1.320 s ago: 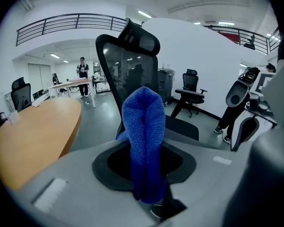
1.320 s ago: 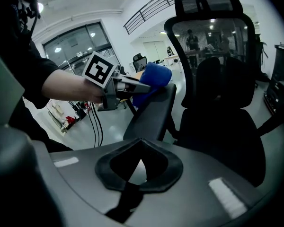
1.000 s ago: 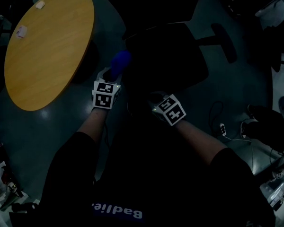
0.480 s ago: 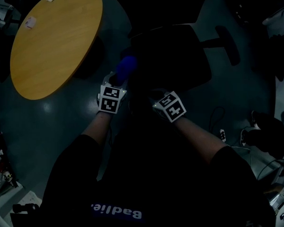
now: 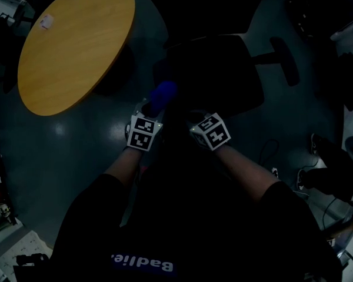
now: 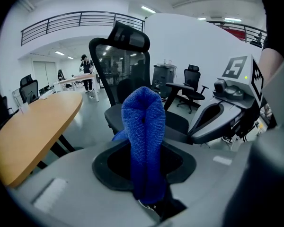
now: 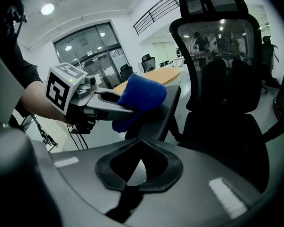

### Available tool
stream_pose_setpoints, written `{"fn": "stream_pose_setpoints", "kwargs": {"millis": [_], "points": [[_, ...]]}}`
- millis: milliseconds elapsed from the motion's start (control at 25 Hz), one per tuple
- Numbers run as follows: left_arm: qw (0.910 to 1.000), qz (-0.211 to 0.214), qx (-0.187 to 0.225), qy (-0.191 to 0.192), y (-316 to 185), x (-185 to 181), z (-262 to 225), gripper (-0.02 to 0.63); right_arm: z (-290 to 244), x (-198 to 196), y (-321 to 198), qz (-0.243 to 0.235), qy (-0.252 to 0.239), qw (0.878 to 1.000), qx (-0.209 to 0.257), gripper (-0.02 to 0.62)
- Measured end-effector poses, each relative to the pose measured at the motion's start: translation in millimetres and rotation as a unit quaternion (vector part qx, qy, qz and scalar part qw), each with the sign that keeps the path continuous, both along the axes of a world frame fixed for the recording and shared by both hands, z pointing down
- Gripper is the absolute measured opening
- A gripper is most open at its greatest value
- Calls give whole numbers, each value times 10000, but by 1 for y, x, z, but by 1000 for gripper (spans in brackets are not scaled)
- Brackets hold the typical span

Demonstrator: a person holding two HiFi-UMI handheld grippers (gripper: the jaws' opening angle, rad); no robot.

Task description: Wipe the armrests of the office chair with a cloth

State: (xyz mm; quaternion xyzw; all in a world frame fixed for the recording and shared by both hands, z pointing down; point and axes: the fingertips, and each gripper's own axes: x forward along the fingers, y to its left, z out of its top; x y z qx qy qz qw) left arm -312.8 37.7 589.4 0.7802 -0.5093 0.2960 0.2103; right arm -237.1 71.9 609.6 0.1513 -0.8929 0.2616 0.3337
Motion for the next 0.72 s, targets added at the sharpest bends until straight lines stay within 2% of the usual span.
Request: {"fn": "stream_pose_setpoints", "kwargs": {"millis": [720], "points": [[9998, 90, -183, -39, 42, 33, 4, 133, 3, -2, -1, -97, -153, 9998, -12, 5]]}}
